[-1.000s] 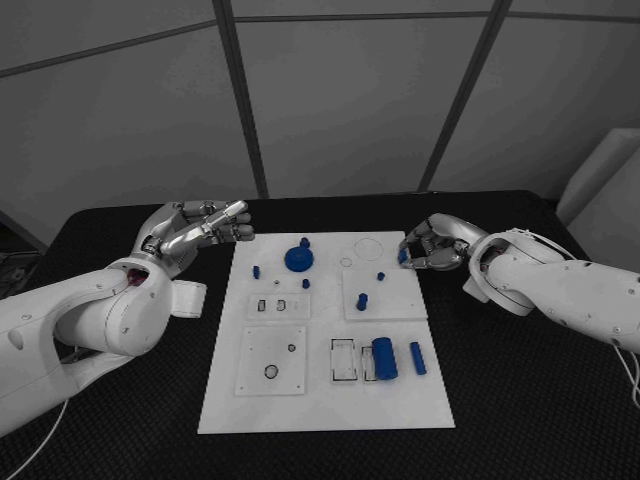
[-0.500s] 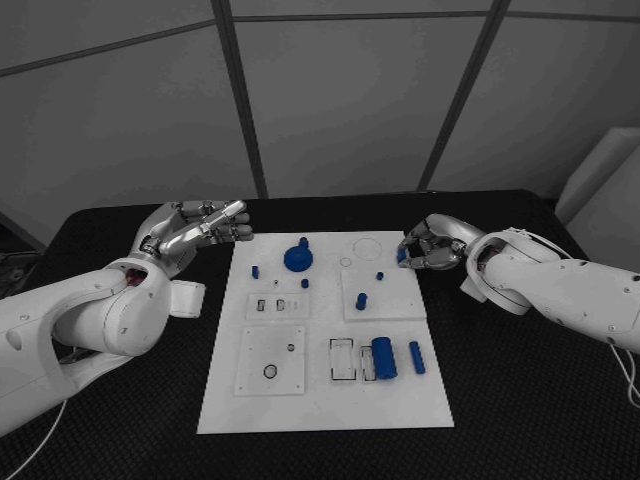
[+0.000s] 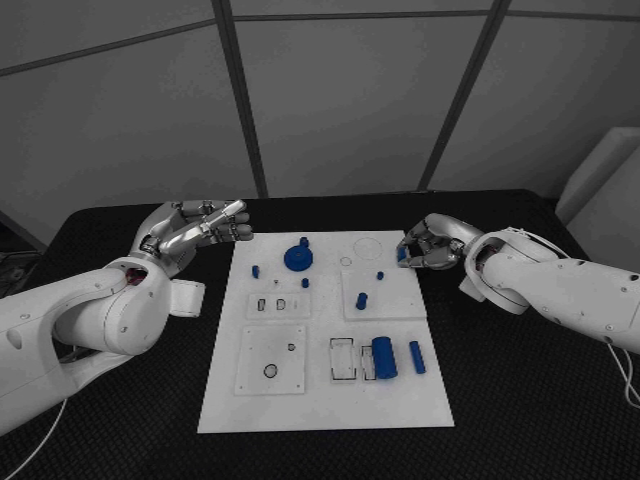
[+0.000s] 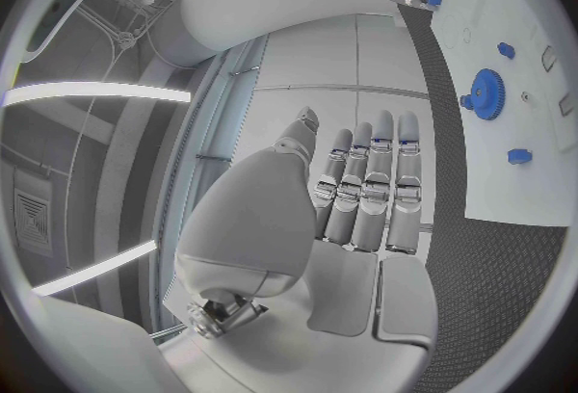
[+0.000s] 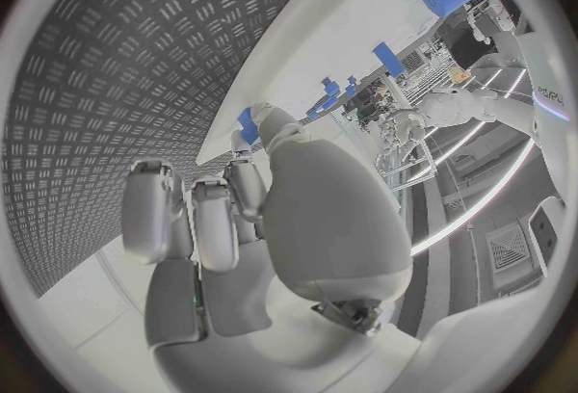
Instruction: Assemble the parts on the task board
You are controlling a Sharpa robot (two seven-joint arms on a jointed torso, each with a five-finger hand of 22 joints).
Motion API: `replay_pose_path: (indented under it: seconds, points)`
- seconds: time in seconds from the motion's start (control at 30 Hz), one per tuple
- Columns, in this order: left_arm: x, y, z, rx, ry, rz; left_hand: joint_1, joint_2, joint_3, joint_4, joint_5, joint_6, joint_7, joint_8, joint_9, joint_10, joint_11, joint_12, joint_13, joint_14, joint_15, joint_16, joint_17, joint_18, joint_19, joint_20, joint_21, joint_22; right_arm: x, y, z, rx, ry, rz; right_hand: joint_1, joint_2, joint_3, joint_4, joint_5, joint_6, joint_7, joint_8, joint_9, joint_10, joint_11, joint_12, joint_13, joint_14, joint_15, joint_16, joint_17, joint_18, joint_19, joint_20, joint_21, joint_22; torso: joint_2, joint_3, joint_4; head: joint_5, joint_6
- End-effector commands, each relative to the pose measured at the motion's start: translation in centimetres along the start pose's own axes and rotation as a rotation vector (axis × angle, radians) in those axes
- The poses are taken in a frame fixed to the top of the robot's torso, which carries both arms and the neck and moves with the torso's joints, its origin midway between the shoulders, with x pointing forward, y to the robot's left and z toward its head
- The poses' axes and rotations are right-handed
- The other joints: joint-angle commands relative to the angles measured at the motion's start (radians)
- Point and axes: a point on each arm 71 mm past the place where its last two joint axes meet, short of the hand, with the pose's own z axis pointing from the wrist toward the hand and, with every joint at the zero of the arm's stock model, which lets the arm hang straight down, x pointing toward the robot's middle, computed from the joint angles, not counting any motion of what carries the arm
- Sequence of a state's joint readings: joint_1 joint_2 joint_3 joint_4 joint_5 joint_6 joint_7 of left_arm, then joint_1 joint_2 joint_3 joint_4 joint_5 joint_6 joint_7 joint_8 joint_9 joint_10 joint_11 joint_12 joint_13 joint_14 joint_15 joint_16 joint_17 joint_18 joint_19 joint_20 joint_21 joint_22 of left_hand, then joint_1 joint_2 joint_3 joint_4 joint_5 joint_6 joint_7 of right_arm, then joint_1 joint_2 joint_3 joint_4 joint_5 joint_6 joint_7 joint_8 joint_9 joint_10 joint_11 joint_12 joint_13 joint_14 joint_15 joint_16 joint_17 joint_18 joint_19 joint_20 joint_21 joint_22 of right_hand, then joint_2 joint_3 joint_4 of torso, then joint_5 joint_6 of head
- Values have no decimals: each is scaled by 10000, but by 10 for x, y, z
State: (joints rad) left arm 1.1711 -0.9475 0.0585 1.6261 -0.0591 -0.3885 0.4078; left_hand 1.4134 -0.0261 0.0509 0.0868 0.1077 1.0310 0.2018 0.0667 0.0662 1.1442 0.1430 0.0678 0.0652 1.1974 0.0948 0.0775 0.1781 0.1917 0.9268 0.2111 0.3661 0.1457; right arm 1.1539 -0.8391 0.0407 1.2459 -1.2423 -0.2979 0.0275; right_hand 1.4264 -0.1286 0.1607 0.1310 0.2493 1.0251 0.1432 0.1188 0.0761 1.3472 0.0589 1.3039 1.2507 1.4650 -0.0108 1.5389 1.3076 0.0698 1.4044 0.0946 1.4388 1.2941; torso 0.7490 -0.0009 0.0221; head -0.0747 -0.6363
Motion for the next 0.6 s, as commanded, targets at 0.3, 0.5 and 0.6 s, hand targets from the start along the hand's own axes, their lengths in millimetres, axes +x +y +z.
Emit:
replay_pose_path:
  seconds: [0.3,0.5,0.6]
  points:
    - [0,-1,1,46,92,29,-84,-27,9,-75,-64,-35,66,-39,-18,-21,61,-52,-16,6,65,-46,16,-112,-56,8,-49,-13,0,2,1,-53,-67,-24,47,403,277,-83,-12,679,-246,448,130,179,-206,173,172,901,-162,6,1971,-121,136,-72,86,123,3,1,-7,-9,-5]
    - [0,-1,1,36,89,30,-84,-27,9,-75,-64,-35,66,-39,-18,-21,61,-52,-16,6,65,-46,16,-112,-56,8,-49,-13,-1,4,2,-145,-328,24,197,705,561,-211,-301,912,-414,646,213,319,-361,279,313,919,-311,37,2038,-151,221,-225,153,260,2,2,6,-17,-14]
    - [0,-1,1,30,90,30,-97,-30,11,-77,-65,-55,86,-42,-19,-47,76,-58,-18,9,72,-55,21,-110,-62,15,-48,-14,-2,5,2,-20,-544,73,197,735,603,-227,-295,929,-428,669,223,356,-374,313,357,921,-325,41,2047,-158,239,-243,167,289,-8,0,2,-4,-18]
